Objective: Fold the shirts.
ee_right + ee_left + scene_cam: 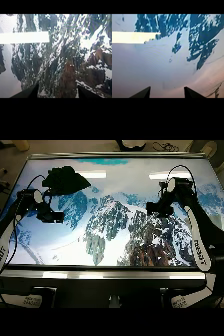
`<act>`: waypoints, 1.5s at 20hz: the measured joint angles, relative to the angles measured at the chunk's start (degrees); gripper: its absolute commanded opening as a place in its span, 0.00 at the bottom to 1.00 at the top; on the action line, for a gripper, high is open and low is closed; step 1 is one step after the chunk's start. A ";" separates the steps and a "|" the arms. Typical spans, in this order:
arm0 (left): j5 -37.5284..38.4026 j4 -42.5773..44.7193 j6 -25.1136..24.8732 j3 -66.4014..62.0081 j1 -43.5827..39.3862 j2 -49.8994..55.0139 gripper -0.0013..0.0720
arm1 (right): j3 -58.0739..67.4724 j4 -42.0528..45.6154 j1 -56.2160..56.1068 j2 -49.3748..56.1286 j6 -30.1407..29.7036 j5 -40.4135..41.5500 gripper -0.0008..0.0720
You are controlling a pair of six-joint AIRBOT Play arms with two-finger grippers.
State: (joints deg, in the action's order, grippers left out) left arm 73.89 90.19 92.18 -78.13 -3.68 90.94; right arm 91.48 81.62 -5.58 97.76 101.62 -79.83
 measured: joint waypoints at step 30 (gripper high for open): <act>-23.82 -21.77 14.97 -38.12 8.04 31.10 1.00 | 0.00 -9.94 0.00 -2.38 -7.41 -5.25 0.69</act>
State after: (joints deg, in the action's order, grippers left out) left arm 50.06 68.42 107.15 -116.25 4.36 122.04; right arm 91.48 71.68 -5.58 95.37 94.21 -85.08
